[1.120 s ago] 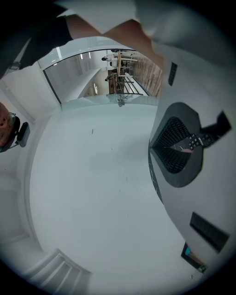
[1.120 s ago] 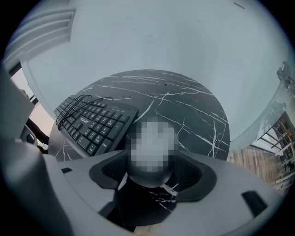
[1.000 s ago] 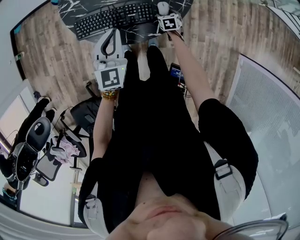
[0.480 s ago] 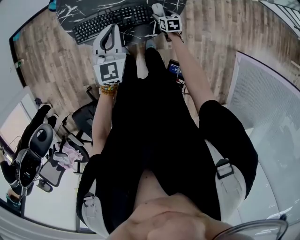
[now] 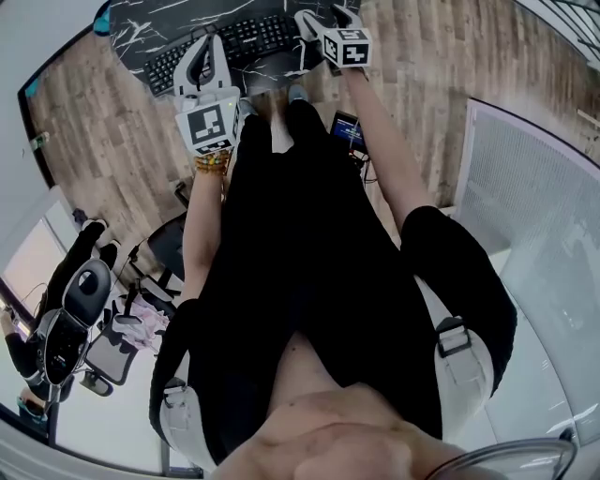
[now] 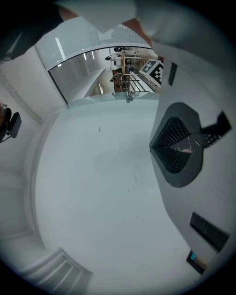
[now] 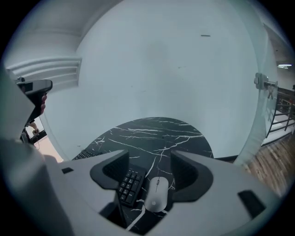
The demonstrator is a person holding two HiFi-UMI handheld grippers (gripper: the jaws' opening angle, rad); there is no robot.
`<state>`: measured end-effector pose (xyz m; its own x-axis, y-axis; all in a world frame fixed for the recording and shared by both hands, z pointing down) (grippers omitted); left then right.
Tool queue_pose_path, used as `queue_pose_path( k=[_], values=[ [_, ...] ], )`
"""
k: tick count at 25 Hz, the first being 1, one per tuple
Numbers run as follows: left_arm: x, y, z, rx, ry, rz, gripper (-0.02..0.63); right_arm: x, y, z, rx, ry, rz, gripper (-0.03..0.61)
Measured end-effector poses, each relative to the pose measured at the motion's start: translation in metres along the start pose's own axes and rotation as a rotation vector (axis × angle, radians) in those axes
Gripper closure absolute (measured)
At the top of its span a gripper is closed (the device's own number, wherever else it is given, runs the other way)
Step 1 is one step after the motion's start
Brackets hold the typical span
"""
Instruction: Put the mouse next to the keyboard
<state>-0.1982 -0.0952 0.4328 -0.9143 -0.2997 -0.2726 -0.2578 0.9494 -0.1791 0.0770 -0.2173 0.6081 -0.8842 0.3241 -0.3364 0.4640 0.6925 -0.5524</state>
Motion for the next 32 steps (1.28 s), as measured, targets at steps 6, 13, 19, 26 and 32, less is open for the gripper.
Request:
queue_pose_path(
  k=[6,13,19,26,32],
  values=[
    [0.012,-0.012,0.006,-0.039,-0.008,0.028,0.601,0.01,0.02,0.014,-0.07,0.025,-0.019,0.29],
    [0.02,-0.018,0.009,-0.051,-0.014,0.045,0.601,0.022,0.044,0.02,-0.18,0.063,-0.069,0.358],
    [0.024,-0.023,0.008,-0.045,-0.011,0.048,0.6,0.037,0.067,0.026,-0.256,0.101,-0.1,0.416],
    [0.021,-0.025,0.006,-0.043,-0.014,0.038,0.601,0.052,0.091,0.045,-0.352,0.148,-0.095,0.453],
    [0.025,-0.025,0.01,-0.059,-0.013,0.041,0.601,0.065,0.107,0.063,-0.412,0.178,-0.074,0.457]
  ],
)
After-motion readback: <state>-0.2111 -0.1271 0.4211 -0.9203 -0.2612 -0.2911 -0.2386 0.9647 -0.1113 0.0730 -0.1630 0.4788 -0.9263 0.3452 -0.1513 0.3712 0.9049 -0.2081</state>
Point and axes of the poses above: the fingertips, and each gripper's own axes: y backward along the fingers, x to its left, z out of its top, the point moved 9 cm from there along y, backward along the fingers, and after that the axes turned 12 degrees about -y, right-handed, at the moved point
